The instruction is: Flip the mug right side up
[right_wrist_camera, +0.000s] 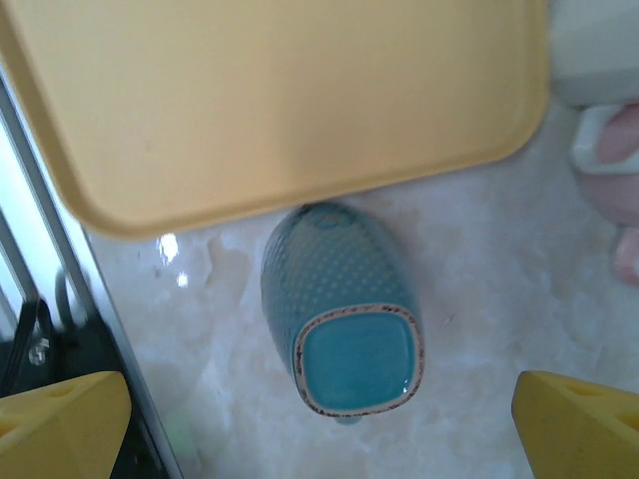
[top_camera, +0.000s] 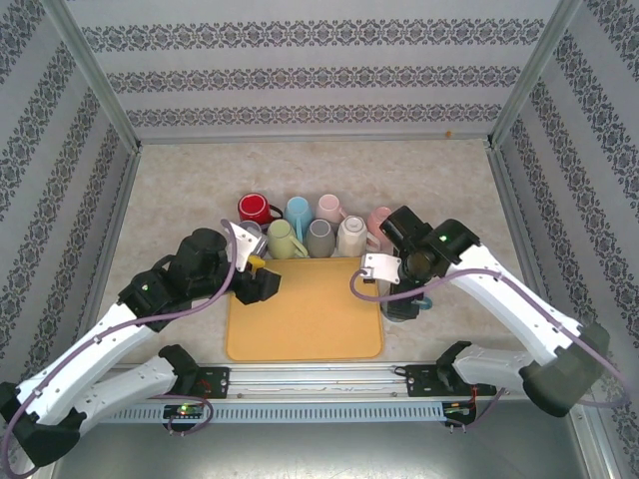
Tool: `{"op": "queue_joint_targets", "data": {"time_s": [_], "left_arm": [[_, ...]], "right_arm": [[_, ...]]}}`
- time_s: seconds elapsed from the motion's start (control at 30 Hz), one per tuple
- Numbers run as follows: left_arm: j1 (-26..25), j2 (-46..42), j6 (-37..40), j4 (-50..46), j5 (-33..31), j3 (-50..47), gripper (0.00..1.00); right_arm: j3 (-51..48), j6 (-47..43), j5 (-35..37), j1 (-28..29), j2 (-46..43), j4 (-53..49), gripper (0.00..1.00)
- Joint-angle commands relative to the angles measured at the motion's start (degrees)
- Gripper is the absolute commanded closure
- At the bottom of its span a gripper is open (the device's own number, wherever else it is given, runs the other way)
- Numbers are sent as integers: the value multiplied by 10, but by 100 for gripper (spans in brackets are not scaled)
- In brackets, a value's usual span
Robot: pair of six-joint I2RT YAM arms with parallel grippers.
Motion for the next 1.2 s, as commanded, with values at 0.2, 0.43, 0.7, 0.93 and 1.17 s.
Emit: {"op": "queue_joint_targets", "data": {"time_s": [0.2,0.43,0.7,0.93,1.17], "left_arm": [[-7,-23,3,38,30,-11,40],[-7,-31,4,38,27,-13,39],[-6,-37,4,39,21,-16,39],[-7,-38,5,41,18,-18,39],[-7,-38,4,43,14,-21,39]], "right_arm": [[-18,-84,-37,-66,80,-15,2],[-70,-62,-27,-77,101,39,2],[-153,-43,0,-82,110,159,3],[-165,-46,10,-83,113,178,18],[-154,-46,14,-84,123,171,44]]}}
